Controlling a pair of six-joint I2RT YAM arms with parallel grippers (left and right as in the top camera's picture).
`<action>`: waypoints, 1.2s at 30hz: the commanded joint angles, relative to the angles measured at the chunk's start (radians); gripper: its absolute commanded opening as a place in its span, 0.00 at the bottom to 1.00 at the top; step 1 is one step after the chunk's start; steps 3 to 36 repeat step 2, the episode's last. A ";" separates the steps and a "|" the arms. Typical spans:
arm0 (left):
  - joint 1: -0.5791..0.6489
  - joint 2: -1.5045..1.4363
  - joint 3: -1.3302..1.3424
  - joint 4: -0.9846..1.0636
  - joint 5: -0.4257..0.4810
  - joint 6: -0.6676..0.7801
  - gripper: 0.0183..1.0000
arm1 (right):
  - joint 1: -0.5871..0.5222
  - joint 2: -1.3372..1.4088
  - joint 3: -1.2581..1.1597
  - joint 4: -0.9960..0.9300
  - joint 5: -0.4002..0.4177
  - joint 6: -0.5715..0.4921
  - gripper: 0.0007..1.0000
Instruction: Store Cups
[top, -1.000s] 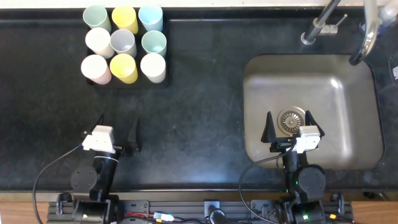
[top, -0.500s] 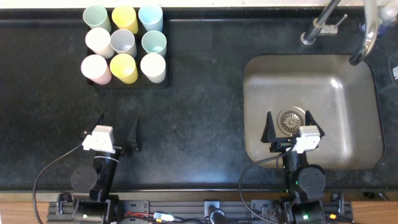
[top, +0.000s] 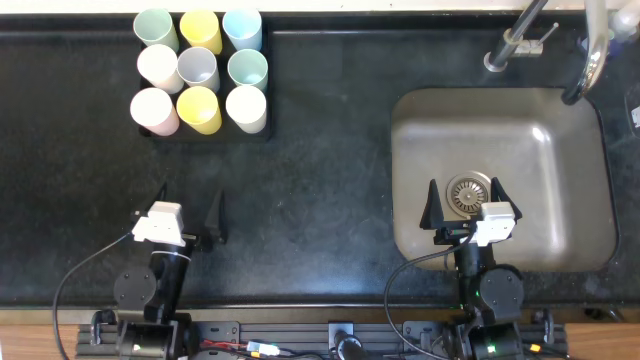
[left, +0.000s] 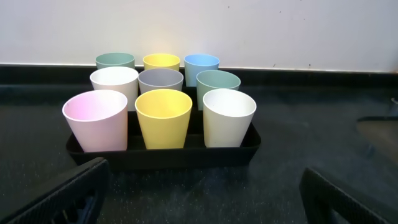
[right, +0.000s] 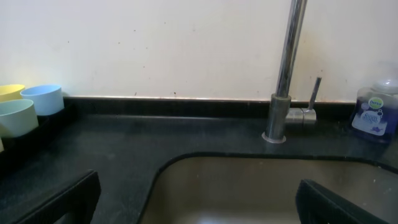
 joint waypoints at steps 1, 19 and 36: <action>-0.003 -0.010 -0.002 -0.002 0.013 0.018 1.00 | -0.004 -0.012 -0.013 0.005 0.011 -0.003 1.00; -0.003 -0.010 -0.002 -0.002 0.013 0.018 1.00 | -0.004 -0.012 -0.013 0.005 0.011 -0.003 1.00; -0.003 -0.010 -0.002 -0.002 0.013 0.018 1.00 | -0.004 -0.012 -0.013 0.005 0.011 -0.003 1.00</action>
